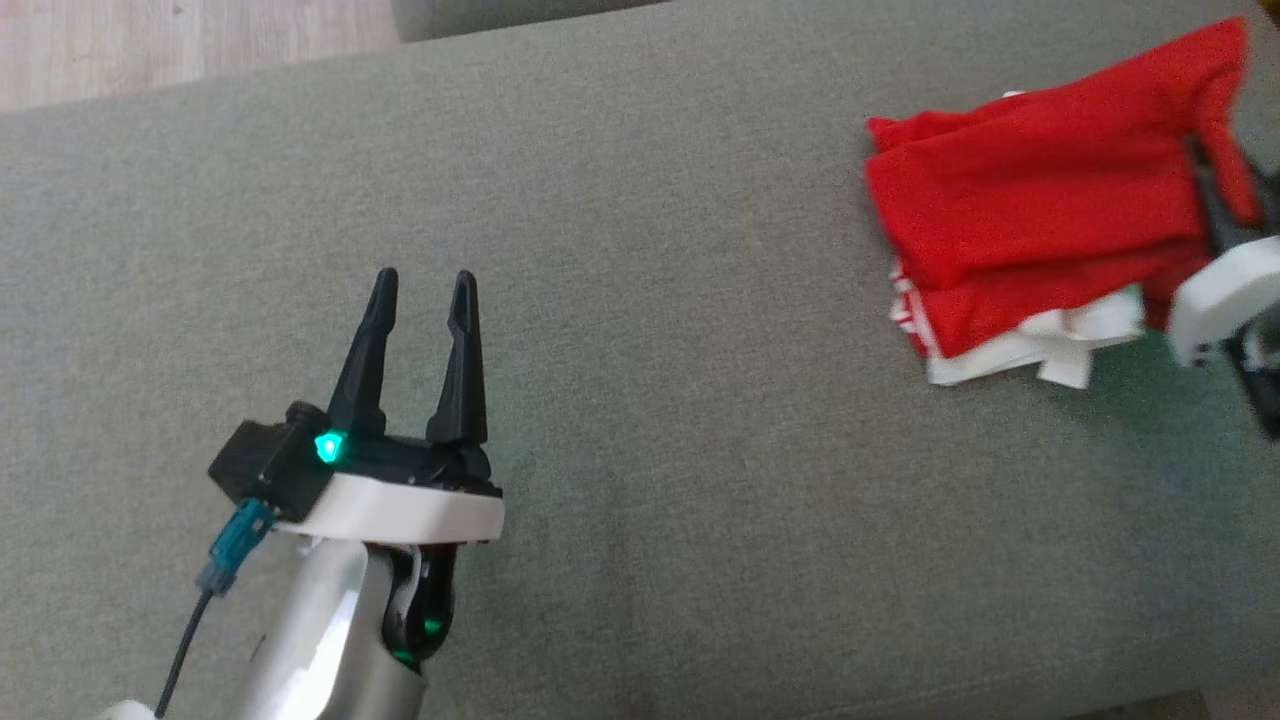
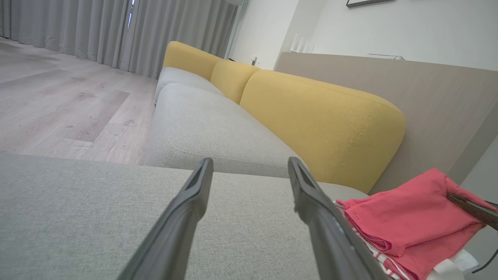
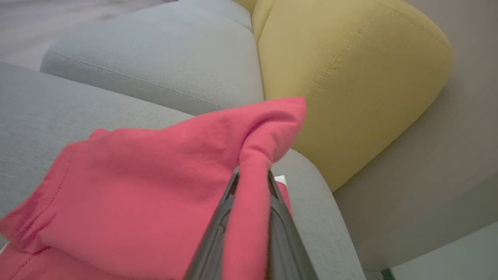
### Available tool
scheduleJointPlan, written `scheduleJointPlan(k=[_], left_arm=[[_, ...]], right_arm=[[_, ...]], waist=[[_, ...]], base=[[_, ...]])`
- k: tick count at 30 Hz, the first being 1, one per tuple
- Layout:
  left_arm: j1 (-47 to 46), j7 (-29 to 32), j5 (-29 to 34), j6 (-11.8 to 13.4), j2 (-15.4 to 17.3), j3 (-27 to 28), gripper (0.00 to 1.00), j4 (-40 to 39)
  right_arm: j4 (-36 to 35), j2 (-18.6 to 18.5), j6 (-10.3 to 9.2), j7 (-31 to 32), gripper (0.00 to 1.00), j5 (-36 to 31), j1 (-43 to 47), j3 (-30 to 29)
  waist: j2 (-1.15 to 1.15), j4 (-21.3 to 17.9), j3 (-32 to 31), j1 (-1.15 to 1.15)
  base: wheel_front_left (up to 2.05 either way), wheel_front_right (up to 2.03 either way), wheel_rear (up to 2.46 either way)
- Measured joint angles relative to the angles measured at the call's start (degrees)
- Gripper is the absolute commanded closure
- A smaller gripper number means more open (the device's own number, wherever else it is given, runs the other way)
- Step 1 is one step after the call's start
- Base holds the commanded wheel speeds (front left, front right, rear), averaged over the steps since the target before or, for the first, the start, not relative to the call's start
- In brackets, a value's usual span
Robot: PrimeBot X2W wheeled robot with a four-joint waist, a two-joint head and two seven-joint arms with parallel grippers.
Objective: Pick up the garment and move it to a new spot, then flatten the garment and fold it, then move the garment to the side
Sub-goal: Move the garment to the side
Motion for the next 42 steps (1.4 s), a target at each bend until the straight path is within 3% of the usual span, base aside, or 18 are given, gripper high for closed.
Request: scheduleJointPlan(k=[6,17,18,29,35,42], left_arm=[[-1.55,0.00,0.00,0.00,-0.02,-0.20,0.00,-0.07],[-2.69,0.00,0.07,0.00,0.19,-0.53,0.00,0.05],[-2.69,0.00,0.07,0.00,0.23,-0.57,0.00,0.13],[-2.69,0.00,0.07,0.00,0.26,-0.24,0.00,0.59],[-2.57,0.00,0.07,0.00,0.23,0.97,0.00,0.20],[-0.77,-0.10,-0.02,0.00,0.18,2.33,0.00,-0.34]], right_arm=[[1.79,-4.74,0.00,2.79,1.00,0.00,-0.77,-3.03],[7.21,-5.01,0.00,3.91,0.98,-4.23,-1.01,-13.43],[7.53,-4.85,0.00,4.17,0.00,-4.86,-1.01,-14.26],[4.41,-0.40,0.00,2.07,0.00,-9.83,-2.26,-20.00],[-2.86,5.59,0.00,-0.31,0.00,-9.01,-2.67,-18.45],[-12.04,11.00,0.00,-1.18,0.00,-3.13,-0.35,-15.23]], waist=[[0.00,0.24,1.80,0.01],[0.00,0.93,3.75,0.01],[0.00,0.97,3.79,0.01],[0.00,0.69,2.43,0.00],[0.00,0.78,0.23,0.00],[0.00,1.41,-2.75,-0.01]], base=[[0.00,0.00,0.00],[0.00,0.00,0.00],[0.00,0.00,0.00],[0.00,0.00,0.00],[0.00,0.00,0.00],[0.00,0.00,0.00]])
